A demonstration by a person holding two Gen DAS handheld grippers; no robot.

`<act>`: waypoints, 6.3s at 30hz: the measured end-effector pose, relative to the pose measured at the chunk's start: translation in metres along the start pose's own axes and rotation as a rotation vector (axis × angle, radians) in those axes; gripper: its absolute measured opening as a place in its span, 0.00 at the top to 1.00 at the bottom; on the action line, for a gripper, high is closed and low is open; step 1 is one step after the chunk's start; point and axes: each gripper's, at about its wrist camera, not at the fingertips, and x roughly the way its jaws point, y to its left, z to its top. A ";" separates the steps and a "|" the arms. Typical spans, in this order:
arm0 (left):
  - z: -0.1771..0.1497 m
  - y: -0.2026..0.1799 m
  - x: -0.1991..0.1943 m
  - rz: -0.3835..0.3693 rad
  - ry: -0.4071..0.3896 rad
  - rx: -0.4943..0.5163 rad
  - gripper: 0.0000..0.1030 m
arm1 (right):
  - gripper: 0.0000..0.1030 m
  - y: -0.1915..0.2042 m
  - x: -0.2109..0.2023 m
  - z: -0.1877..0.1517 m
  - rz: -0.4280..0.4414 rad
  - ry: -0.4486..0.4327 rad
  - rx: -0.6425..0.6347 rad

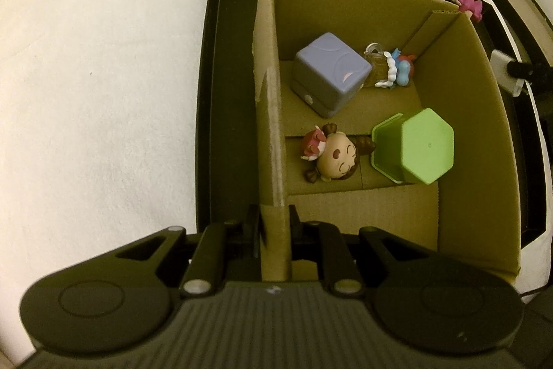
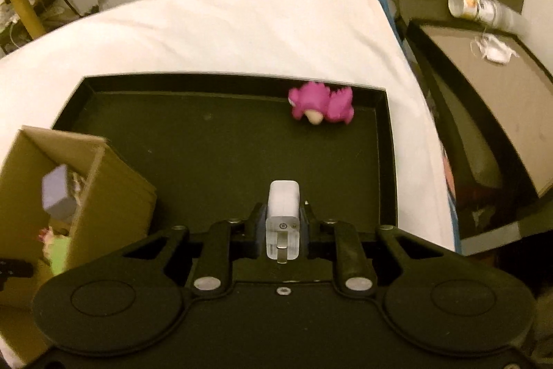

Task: Organize rigid objects
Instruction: 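Close the right gripper around the white charger on the tray, then lift the white charger with the right gripper and carry it over the box, then lower the charger into the box beside the cube and open the right gripper, then move the right gripper out of the box to the pink plush figure, then close the right gripper around the pink plush figure, then lift the pink plush with the right gripper and carry it over the box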

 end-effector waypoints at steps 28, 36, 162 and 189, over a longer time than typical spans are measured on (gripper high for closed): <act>0.002 0.001 -0.003 -0.002 0.005 0.005 0.87 | 0.80 0.122 -0.062 0.027 0.210 -0.097 -0.278; 0.001 0.002 -0.004 -0.009 0.001 0.003 0.87 | 0.80 0.139 -0.046 0.015 0.241 -0.029 -0.247; 0.008 -0.005 -0.001 0.020 0.012 0.001 0.88 | 0.38 -0.025 0.074 0.045 -0.083 -0.214 -0.117; 0.001 -0.001 -0.002 0.001 -0.006 0.016 0.88 | 0.38 0.083 -0.039 0.012 0.145 -0.296 -0.455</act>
